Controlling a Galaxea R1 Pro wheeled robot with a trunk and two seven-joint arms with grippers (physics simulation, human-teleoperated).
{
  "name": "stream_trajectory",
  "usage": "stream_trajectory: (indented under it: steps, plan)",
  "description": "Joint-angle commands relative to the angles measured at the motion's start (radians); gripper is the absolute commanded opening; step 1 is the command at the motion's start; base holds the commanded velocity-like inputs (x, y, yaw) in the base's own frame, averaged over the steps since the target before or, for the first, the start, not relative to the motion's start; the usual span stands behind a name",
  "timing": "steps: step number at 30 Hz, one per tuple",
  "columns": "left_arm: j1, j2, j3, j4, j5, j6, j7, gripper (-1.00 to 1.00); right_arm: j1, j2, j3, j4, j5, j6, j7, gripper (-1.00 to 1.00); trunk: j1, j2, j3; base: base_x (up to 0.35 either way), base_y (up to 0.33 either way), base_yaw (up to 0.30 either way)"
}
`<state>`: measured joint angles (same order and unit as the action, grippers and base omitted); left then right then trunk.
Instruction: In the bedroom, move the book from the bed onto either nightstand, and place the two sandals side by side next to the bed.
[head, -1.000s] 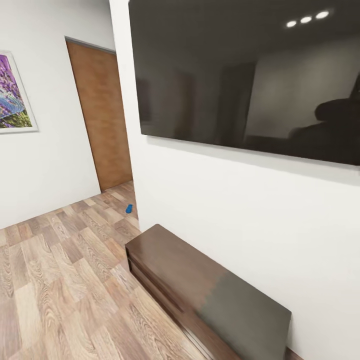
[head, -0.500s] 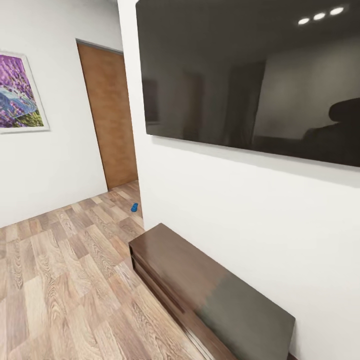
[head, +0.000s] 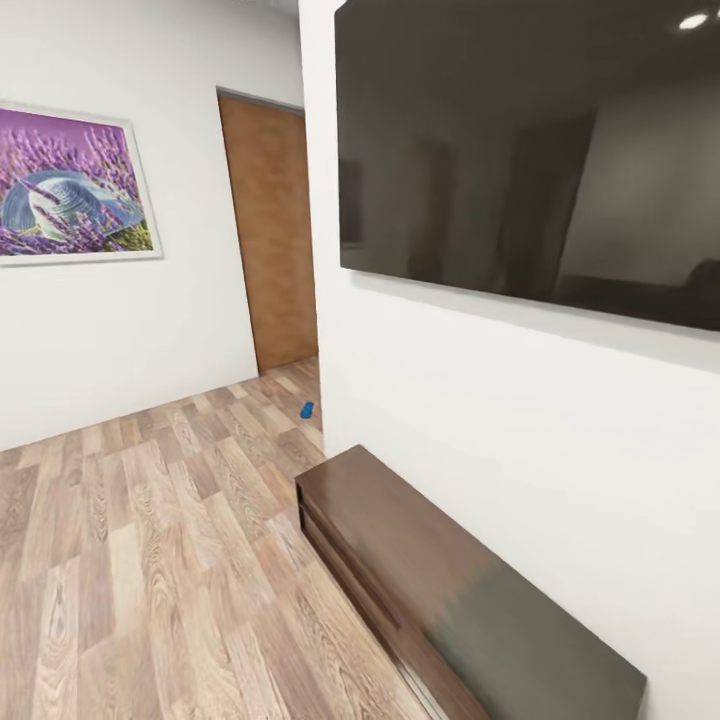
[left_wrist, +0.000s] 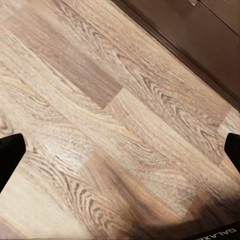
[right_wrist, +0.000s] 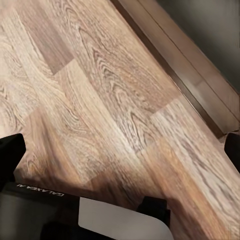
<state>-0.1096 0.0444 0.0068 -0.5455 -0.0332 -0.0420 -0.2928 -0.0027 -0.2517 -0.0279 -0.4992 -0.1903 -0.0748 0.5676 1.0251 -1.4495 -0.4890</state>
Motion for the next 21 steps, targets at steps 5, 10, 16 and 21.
stream_trajectory:
  steps: [5,10,16,21]
  plan:
    - [-0.001,0.0,0.001,0.001,-0.004,-0.004,-0.003,1.0,0.0,0.0,-0.002,0.001,-0.005,-0.001,0.006,1.0,0.0,-0.001,-0.001,0.001,0.0,0.206]
    - [-0.001,0.0,0.001,0.002,-0.004,-0.004,-0.003,1.0,0.0,0.0,-0.001,0.001,-0.005,0.0,0.006,1.0,0.0,-0.001,-0.001,0.114,-0.078,0.038]
    - [-0.001,0.0,0.001,0.002,-0.004,-0.004,-0.003,1.0,0.0,0.0,-0.001,0.001,-0.005,0.0,0.006,1.0,0.0,-0.001,-0.001,0.206,-0.166,0.004]
    - [-0.001,0.0,0.001,0.001,-0.004,-0.004,-0.003,1.0,0.0,0.001,-0.002,0.001,-0.005,0.0,0.006,1.0,0.0,-0.001,-0.001,0.072,-0.07,0.019]
